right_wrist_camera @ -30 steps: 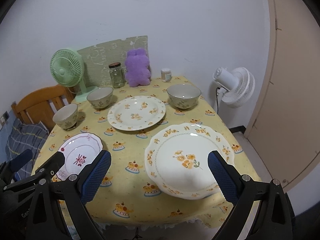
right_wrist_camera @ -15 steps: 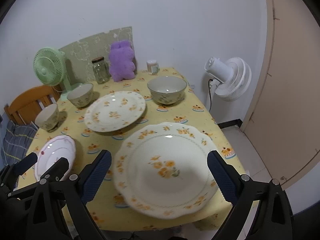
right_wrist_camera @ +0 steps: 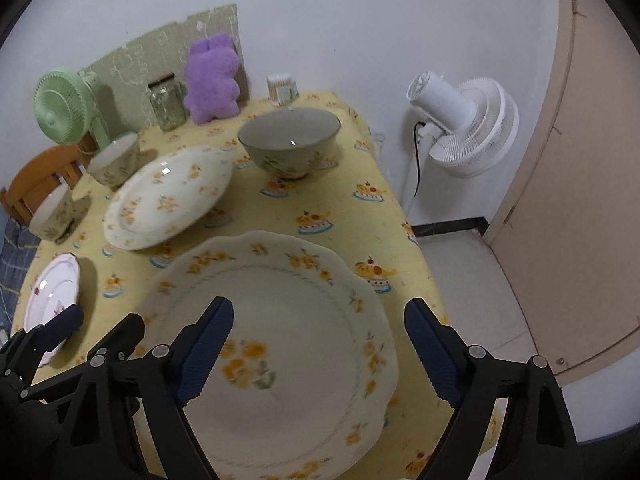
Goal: Organize plates and bowls
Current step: 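Grasp the rim of the large orange-flower plate with both grippers and lift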
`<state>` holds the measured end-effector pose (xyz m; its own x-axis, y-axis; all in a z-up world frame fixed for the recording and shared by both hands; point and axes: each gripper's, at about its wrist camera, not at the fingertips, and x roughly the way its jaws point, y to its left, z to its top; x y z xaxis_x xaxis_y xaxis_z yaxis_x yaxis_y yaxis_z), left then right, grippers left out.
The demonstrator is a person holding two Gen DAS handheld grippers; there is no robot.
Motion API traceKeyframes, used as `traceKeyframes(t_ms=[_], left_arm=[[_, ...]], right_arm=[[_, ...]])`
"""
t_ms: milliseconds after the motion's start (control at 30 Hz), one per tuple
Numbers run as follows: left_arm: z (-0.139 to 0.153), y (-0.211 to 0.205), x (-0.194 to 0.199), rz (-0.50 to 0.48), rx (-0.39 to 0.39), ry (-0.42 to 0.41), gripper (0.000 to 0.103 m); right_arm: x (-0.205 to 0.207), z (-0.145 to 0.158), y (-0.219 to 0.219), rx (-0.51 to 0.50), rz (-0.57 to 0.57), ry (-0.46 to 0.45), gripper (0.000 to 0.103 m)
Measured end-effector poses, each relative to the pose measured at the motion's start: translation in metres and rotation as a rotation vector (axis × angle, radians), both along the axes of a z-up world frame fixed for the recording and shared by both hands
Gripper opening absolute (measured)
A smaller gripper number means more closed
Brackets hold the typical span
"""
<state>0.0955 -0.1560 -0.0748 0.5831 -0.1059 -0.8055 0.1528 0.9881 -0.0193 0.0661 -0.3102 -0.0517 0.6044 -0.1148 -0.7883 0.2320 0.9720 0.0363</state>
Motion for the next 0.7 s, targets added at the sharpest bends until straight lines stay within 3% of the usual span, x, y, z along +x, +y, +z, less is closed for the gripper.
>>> traceKeyframes(t_ms=[300,700], left_arm=[[-0.021,-0.022,0.019,0.005,0.037,0.037,0.072],[-0.037,-0.028,0.034,-0.007,0.049,0.092,0.068]], right_arm=[[0.021,-0.034,-0.024,0.034,0.001,0.091,0.083],[0.025,-0.065,-0.023,0.097,-0.011,0.192,0.072]])
